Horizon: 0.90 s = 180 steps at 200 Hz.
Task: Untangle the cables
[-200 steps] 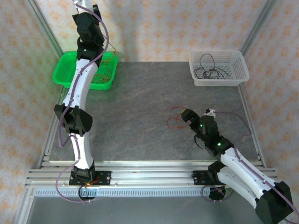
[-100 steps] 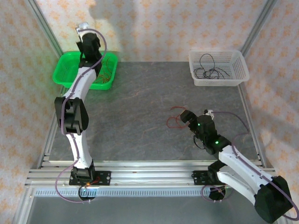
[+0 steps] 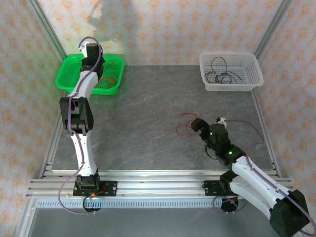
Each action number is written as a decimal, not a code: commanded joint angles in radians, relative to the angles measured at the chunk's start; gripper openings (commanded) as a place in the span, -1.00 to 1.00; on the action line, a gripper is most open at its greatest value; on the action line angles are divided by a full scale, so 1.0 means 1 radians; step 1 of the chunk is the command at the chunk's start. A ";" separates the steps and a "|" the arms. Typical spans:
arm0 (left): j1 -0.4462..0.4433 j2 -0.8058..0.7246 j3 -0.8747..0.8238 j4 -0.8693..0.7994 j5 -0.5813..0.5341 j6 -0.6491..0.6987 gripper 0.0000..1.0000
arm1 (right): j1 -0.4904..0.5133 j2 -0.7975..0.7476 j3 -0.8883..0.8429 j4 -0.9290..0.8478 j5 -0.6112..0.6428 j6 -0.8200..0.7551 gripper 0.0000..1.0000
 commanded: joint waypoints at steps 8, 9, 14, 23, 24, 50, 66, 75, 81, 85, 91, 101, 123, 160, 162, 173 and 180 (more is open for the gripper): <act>0.040 0.095 0.125 -0.265 0.179 -0.115 -1.00 | -0.002 -0.008 -0.014 -0.028 0.005 -0.019 1.00; 0.040 0.097 0.127 -0.268 0.183 -0.116 -1.00 | -0.002 -0.007 -0.014 -0.028 0.004 -0.019 1.00; 0.042 0.106 0.136 -0.286 0.198 -0.116 -1.00 | -0.002 -0.005 -0.013 -0.028 0.003 -0.022 1.00; 0.043 0.117 0.141 -0.305 0.207 -0.117 -1.00 | -0.002 0.001 -0.010 -0.028 0.002 -0.026 1.00; 0.043 0.117 0.141 -0.307 0.208 -0.117 -1.00 | -0.002 0.002 -0.010 -0.027 0.002 -0.027 1.00; 0.042 0.125 0.141 -0.360 0.187 -0.130 -0.79 | -0.002 0.037 0.007 -0.024 -0.001 -0.035 1.00; 0.042 0.130 0.141 -0.389 0.177 -0.135 -0.31 | -0.002 0.069 0.022 -0.019 -0.009 -0.039 1.00; 0.043 0.130 0.141 -0.400 0.176 -0.135 -0.14 | -0.002 0.087 0.030 -0.016 -0.017 -0.044 1.00; 0.043 0.130 0.139 -0.404 0.177 -0.134 -0.03 | -0.002 0.098 0.035 -0.014 -0.022 -0.046 1.00; 0.042 0.128 0.139 -0.405 0.179 -0.134 0.06 | -0.002 0.104 0.039 -0.012 -0.025 -0.048 1.00; 0.042 0.126 0.139 -0.407 0.186 -0.131 0.15 | -0.002 0.113 0.042 -0.008 -0.030 -0.051 1.00; 0.042 0.119 0.139 -0.407 0.196 -0.128 0.24 | -0.001 0.126 0.049 -0.007 -0.037 -0.056 1.00; 0.040 0.094 0.140 -0.399 0.223 -0.121 0.40 | -0.002 0.153 0.066 -0.008 -0.036 -0.060 1.00; 0.027 0.049 0.182 -0.427 0.201 -0.097 0.98 | -0.002 0.240 0.132 -0.062 -0.005 -0.076 1.00; 0.025 0.048 0.185 -0.431 0.196 -0.095 0.98 | -0.001 0.246 0.138 -0.066 -0.001 -0.077 1.00; 0.018 0.038 0.202 -0.453 0.150 -0.082 0.98 | -0.001 0.289 0.174 -0.094 0.013 -0.091 1.00; 0.013 0.029 0.210 -0.469 0.104 -0.074 0.98 | -0.001 0.317 0.196 -0.114 0.023 -0.102 1.00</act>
